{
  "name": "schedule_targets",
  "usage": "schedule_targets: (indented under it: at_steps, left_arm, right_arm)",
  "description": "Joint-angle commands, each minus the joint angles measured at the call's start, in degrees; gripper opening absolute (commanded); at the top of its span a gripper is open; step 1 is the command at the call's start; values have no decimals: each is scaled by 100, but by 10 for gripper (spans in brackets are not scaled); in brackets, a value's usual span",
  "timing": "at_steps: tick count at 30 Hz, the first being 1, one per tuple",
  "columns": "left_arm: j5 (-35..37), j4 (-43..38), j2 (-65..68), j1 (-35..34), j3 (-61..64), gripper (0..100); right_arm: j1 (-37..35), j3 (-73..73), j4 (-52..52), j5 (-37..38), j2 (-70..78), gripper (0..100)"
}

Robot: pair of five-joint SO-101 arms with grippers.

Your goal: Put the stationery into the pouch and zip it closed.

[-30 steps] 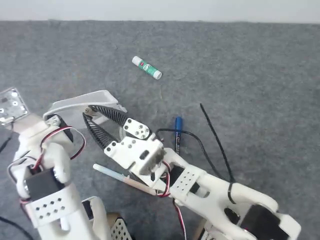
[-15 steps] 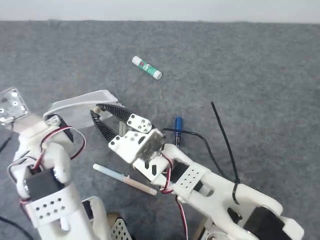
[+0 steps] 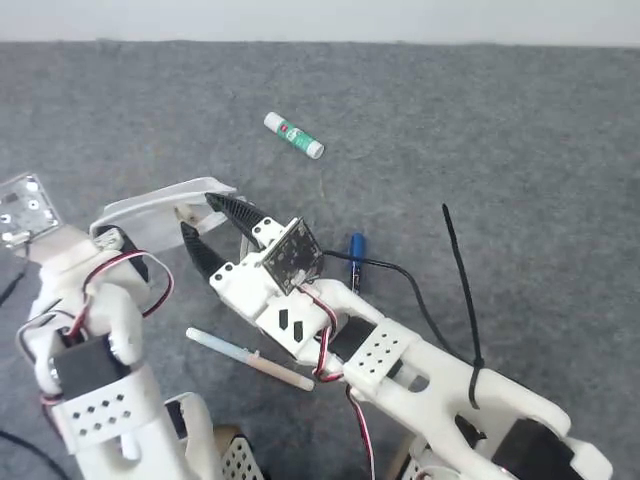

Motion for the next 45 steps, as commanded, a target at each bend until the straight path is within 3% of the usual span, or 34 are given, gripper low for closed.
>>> schedule_targets:
  at_steps: [1, 10, 15, 21, 28, 34, 37, 41, 45]
  left_arm:
    - [70, -185, -53, 0, -31, 10]
    - [70, -185, -53, 0, -31, 10]
    - [70, -185, -53, 0, -31, 10]
    - [70, -185, -53, -9, -31, 10]
    - [70, -185, -53, -18, -31, 10]
    - [70, -185, -53, -18, -31, 10]
    - [70, -185, -53, -18, -22, 10]
    - [70, -185, -53, -18, 13, 10]
    - [70, -185, -62, -18, 22, 10]
  right_arm:
    - [409, -290, 84, -62, -347, 155]
    - [1165, -378, 1341, -97, -1727, 155]
    - [1596, -844, 2193, -105, -1631, 155]
    - [2097, -1626, 2369, -615, -426, 155]
    - [2466, -2708, 2378, -624, 1473, 156]
    - [2422, -3305, 2387, 334, 2642, 156]
    - [2440, -3604, 2466, 440, 3073, 156]
    - [2457, -4369, 3468, 440, 3530, 188]
    - [2466, -5345, 4831, 422, 4022, 342]
